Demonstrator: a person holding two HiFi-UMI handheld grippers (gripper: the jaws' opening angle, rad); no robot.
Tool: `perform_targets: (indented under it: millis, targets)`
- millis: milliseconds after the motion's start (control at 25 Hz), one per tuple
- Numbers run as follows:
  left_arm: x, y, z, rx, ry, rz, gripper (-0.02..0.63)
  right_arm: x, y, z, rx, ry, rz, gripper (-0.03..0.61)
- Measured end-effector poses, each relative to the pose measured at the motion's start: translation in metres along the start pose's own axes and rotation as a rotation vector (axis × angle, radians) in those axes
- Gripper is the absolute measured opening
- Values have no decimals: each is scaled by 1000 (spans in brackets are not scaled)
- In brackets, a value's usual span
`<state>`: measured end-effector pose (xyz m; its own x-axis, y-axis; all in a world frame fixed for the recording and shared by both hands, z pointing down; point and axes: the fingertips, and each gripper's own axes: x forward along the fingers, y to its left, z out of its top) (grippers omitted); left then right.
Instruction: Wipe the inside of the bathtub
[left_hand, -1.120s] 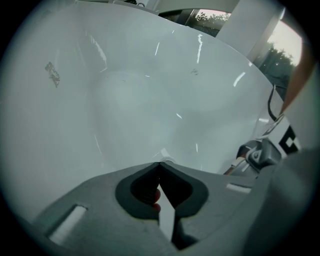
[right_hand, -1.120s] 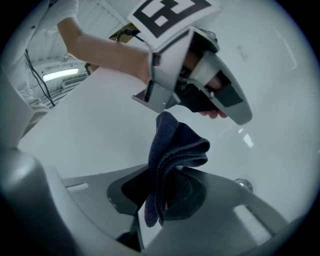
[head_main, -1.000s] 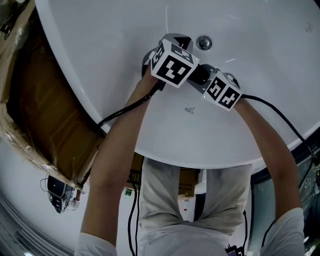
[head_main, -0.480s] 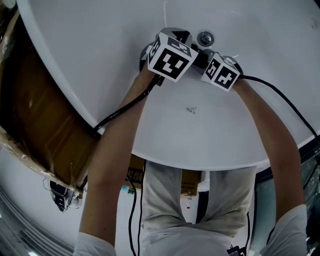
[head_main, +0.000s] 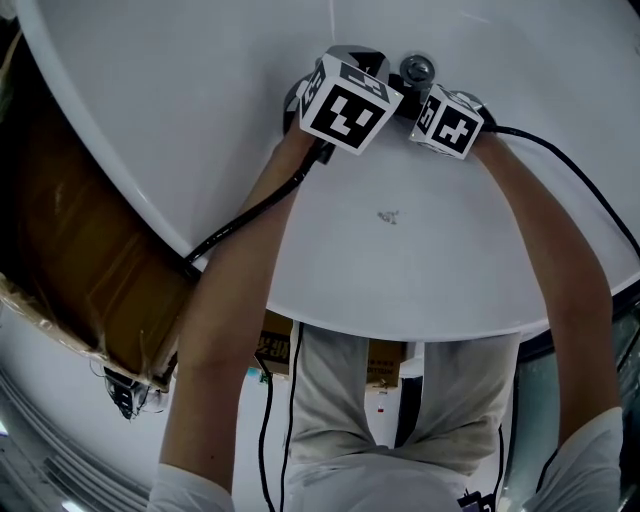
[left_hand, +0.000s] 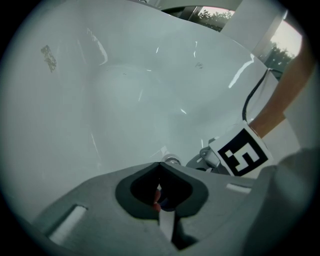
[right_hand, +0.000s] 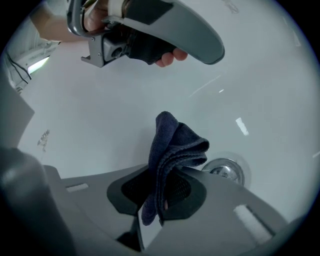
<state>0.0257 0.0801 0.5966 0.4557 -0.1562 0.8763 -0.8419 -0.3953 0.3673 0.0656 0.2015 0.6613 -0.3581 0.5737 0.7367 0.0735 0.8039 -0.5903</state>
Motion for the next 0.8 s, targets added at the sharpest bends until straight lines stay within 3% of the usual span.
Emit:
perform_targets:
  millis: [200,480,800]
  targets:
    - [1,-7,-4,10,13,-9,0,8,22,-11,-18,45,38,55]
    - [0,-13,-4,5,10,-22,0,5,37,-11,42,15,59,56]
    - [-1,-20,-4,-1,1,-26,0,0,51,-4,25,1,72,57]
